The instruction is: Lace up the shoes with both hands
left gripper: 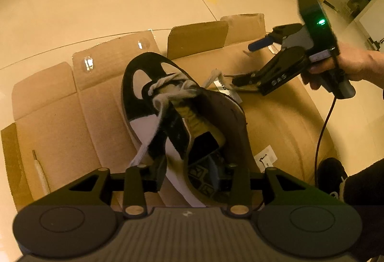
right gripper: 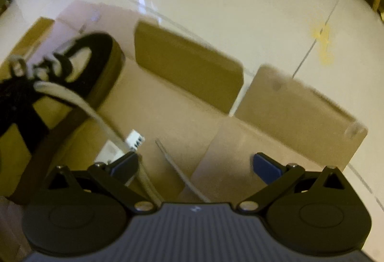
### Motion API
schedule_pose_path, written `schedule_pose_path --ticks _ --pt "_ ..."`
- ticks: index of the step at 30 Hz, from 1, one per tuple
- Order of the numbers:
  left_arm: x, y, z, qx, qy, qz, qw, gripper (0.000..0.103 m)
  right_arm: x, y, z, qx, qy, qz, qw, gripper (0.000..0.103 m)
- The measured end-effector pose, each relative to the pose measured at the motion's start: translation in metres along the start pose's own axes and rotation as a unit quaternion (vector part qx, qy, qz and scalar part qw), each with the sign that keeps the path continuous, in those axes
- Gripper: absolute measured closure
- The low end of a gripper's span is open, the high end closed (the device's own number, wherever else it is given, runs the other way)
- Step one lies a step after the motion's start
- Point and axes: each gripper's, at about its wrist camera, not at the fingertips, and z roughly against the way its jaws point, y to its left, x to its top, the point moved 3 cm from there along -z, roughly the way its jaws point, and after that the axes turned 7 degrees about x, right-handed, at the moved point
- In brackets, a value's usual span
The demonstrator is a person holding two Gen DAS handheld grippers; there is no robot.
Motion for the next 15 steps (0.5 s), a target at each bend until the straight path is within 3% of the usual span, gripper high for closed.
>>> schedule_pose_path --ticks 3,6,7,13,15 --pt "0.0 0.0 -0.001 0.0 0.001 0.001 1.0 0.064 0.0 0.001 0.003 0.027 0.002 -0.014 1.0 0.018" --pt "0.0 0.0 -0.001 0.001 0.0 0.0 1.0 0.064 -0.022 0.009 -0.008 0.044 0.015 -0.004 0.999 0.032" --pt "0.0 0.001 -0.001 0.001 0.0 0.0 1.0 0.064 -0.044 0.022 -0.02 0.045 0.016 -0.001 0.999 0.035" --pt "0.0 0.0 -0.002 0.001 0.002 -0.001 1.0 0.064 -0.05 0.028 -0.039 0.051 0.021 0.022 0.998 0.068" --pt "0.0 0.0 -0.002 0.0 0.001 -0.001 1.0 0.064 -0.049 0.033 -0.046 0.044 0.028 0.039 0.998 0.086"
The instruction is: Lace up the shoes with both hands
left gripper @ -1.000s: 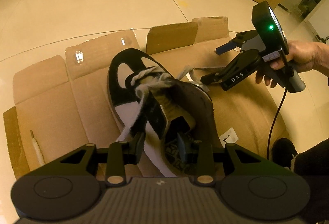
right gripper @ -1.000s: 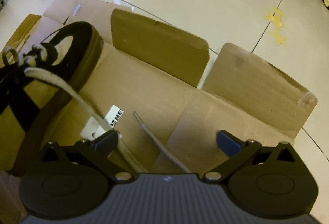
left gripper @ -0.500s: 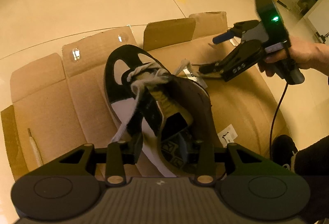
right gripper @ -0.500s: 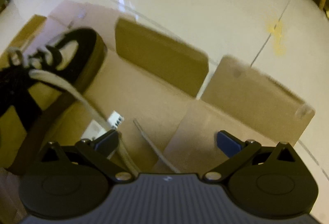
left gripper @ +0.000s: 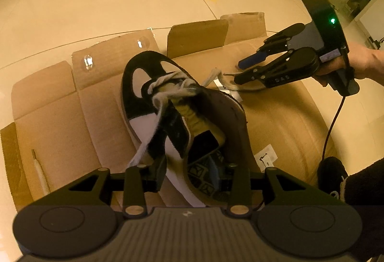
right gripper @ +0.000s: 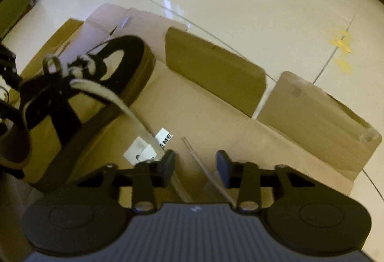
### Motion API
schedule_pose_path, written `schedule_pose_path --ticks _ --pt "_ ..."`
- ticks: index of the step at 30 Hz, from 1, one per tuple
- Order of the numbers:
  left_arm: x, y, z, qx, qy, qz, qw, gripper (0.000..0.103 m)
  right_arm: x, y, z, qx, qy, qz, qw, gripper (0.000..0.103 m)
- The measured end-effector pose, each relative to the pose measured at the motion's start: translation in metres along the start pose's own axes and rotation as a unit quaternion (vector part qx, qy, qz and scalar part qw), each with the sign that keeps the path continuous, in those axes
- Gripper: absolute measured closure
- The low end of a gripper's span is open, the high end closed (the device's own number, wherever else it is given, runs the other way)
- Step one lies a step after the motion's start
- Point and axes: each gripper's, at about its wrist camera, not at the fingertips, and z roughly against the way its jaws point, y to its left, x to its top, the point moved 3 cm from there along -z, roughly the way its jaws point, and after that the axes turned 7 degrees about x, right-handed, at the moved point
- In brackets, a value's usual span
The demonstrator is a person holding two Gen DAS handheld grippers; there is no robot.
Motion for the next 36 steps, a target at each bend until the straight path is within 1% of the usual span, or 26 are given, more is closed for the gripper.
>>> schedule_pose_path --ticks 3,5,7,8,11,13,15,17,19,21,24,25,28,32,34,35,36 --pt "0.001 0.001 0.001 0.001 -0.002 0.002 1.0 0.064 -0.001 0.001 -0.001 -0.011 0.002 0.017 1.0 0.088" --pt "0.001 0.001 0.001 0.002 -0.006 0.004 1.0 0.064 -0.015 -0.017 0.021 -0.013 0.004 0.027 1.0 0.088" --pt "0.002 0.002 0.003 0.003 -0.01 0.008 0.9999 0.064 -0.015 -0.013 0.019 -0.013 0.007 0.043 0.999 0.095" --pt "0.003 0.003 0.003 0.005 -0.014 0.01 0.9998 0.064 -0.013 -0.013 0.019 -0.012 0.008 0.049 0.999 0.102" --pt "0.005 0.005 0.005 0.013 -0.024 0.015 0.9995 0.064 -0.01 -0.006 0.017 -0.017 0.015 0.076 0.997 0.102" --pt "0.007 0.005 0.006 0.019 -0.034 0.015 0.9991 0.066 -0.007 -0.004 0.018 -0.016 0.011 0.078 0.997 0.102" --pt "0.01 0.005 0.008 0.024 -0.048 0.011 0.9985 0.072 0.001 -0.001 0.029 -0.011 -0.01 0.069 0.998 0.102" --pt "0.011 0.004 0.009 0.025 -0.052 0.008 0.9983 0.076 0.008 0.005 0.035 -0.008 -0.026 0.068 0.997 0.102" --pt "0.012 0.004 0.008 0.023 -0.052 0.007 0.9983 0.077 0.01 0.005 0.057 0.002 -0.044 0.067 0.997 0.102" --pt "0.012 0.003 0.009 0.027 -0.055 0.004 0.9981 0.079 0.021 0.018 0.074 0.021 -0.067 0.075 0.995 0.102" --pt "0.011 0.003 0.012 0.032 -0.06 0.0 0.9977 0.083 0.034 0.04 0.086 0.045 -0.085 0.097 0.991 0.102" --pt "0.011 0.003 0.012 0.034 -0.061 0.0 0.9976 0.085 0.034 0.042 0.09 0.05 -0.087 0.101 0.99 0.102" --pt "0.01 0.003 0.015 0.04 -0.065 -0.002 0.9971 0.089 0.043 0.068 0.087 0.082 -0.087 0.126 0.985 0.102" --pt "0.01 0.013 0.015 0.024 -0.064 0.036 0.997 0.092 0.038 0.078 0.089 0.106 -0.078 0.135 0.982 0.102" --pt "0.01 0.021 0.015 0.005 -0.061 0.074 0.9954 0.092 0.038 0.083 0.084 0.117 -0.072 0.136 0.981 0.102" --pt "0.01 0.027 0.015 -0.008 -0.059 0.098 0.9934 0.093 0.038 0.085 0.082 0.121 -0.068 0.139 0.981 0.102" --pt "0.009 0.036 0.015 -0.023 -0.057 0.129 0.9897 0.094 0.039 0.088 0.079 0.122 -0.068 0.144 0.98 0.102"
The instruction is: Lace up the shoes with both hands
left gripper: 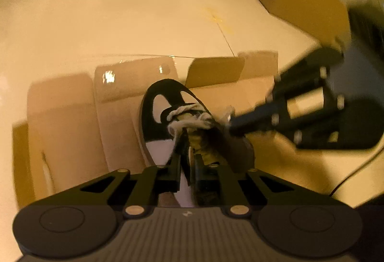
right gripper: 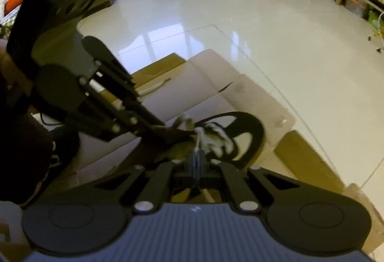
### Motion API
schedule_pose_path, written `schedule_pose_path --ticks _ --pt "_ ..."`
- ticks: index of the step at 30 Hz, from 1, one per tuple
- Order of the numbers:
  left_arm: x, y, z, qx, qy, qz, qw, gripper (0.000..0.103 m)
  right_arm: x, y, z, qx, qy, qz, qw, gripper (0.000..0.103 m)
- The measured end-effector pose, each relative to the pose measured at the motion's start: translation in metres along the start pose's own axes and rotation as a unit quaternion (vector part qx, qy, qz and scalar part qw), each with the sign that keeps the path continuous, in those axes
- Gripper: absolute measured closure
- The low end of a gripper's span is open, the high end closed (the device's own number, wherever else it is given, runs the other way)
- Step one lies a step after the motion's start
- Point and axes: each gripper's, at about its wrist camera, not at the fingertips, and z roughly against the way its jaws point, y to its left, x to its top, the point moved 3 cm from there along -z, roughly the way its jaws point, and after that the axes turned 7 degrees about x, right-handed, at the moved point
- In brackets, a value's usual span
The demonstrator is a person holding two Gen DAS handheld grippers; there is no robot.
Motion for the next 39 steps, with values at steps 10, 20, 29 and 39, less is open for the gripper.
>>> schedule_pose_path --ticks 10,20,29,39 --pt "-0.004 0.051 -0.011 -0.08 0.035 0.209 0.9739 0.095 0.002 0.005 -0.017 0.022 0.024 0.018 0.999 0.102" --pt "-0.004 0.048 -0.015 -0.081 0.033 0.199 0.976 0.094 0.007 0.007 -0.03 0.022 0.043 0.036 0.998 0.102" --pt "-0.004 0.043 -0.014 -0.077 0.03 0.18 0.9802 0.094 0.011 0.011 -0.034 0.018 0.054 0.047 0.997 0.102" --pt "-0.003 0.036 -0.012 -0.094 0.036 0.153 0.9831 0.085 0.018 0.013 -0.035 0.014 0.037 0.055 0.998 0.102"
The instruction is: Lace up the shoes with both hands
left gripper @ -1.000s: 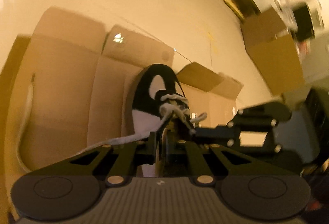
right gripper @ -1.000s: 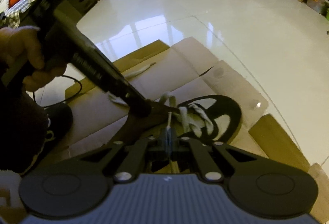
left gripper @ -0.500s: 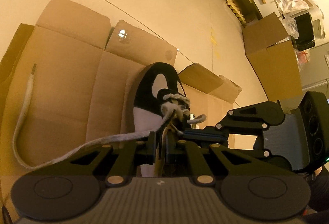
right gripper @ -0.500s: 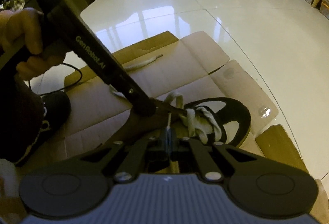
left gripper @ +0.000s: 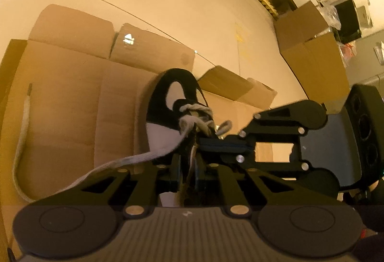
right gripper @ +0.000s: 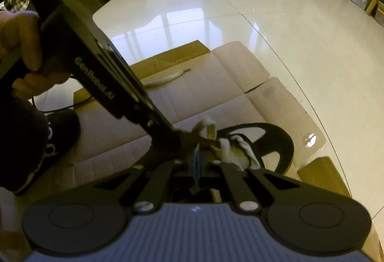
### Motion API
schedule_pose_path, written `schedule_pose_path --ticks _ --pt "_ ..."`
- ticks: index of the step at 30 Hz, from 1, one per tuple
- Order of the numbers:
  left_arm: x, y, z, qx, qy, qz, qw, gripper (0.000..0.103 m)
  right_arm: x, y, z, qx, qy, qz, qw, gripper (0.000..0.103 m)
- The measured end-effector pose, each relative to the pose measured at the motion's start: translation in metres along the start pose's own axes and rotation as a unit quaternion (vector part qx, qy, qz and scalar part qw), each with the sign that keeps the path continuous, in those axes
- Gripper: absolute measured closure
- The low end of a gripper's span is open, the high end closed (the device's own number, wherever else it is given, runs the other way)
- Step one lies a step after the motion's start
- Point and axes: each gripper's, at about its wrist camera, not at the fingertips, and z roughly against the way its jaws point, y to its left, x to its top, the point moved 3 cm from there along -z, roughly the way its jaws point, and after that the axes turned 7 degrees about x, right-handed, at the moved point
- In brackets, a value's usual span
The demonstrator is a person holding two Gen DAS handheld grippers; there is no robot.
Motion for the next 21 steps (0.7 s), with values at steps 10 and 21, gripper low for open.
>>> schedule_pose_path --ticks 10,21 --pt "0.004 0.02 0.002 -0.091 -0.007 0.095 0.9912 0.067 -0.001 -0.003 0.003 -0.007 -0.007 -0.009 1.0 0.102" --pt "0.005 0.054 -0.03 -0.178 -0.007 0.263 0.9482 0.066 -0.004 -0.005 0.003 -0.006 -0.008 -0.018 1.0 0.102"
